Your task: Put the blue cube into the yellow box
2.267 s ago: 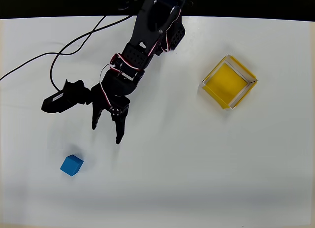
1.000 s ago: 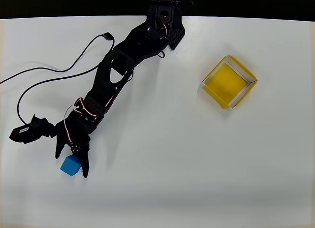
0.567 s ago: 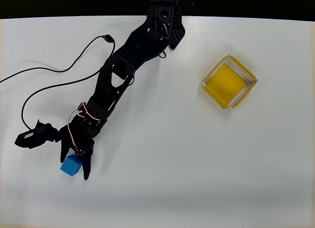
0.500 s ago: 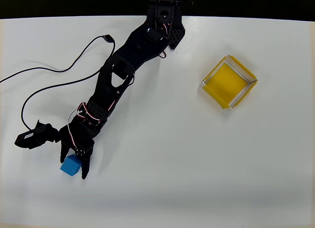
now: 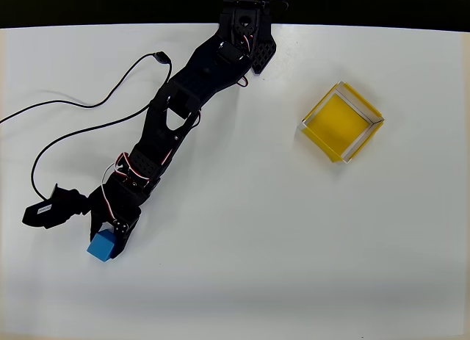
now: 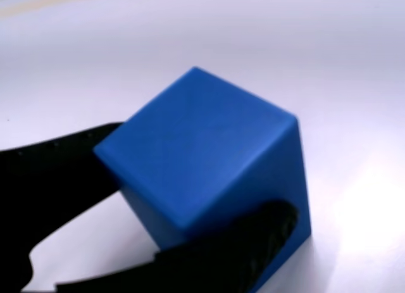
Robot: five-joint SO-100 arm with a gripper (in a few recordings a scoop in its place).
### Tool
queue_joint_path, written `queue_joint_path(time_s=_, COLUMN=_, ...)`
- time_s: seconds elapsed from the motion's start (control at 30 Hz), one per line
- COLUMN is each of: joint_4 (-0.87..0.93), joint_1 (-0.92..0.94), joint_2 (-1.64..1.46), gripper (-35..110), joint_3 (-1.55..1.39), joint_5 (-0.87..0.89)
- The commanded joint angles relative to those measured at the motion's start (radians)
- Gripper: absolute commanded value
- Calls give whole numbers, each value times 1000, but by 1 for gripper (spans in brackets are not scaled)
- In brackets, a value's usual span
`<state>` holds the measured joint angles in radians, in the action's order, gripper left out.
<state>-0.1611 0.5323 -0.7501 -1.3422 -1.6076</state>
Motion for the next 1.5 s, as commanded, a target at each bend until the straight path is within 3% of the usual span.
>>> queue_joint_path(time_s=0.0, joint_4=2, joint_1=6, joint_2=-117, gripper=14, joint_3=48, joint_5=-21)
queue_joint_path(time_s=0.37, joint_4=46, joint_1=-141, joint_2=-586, gripper=13, joint_3=-295, joint_5=38)
queue_joint_path(time_s=0.87, joint_4=63, joint_1=-618, joint_2=-1308, gripper=14, joint_3=-884, joint_5=48)
queue_joint_path(time_s=1.13, joint_4=267, joint_1=-867, joint_2=-1552, gripper=14, joint_3=-992, joint_5=97)
queue_joint_path(time_s=1.47, joint_4=319, joint_1=-1170, joint_2=-1704, gripper=15, joint_3=-1132, joint_5=118)
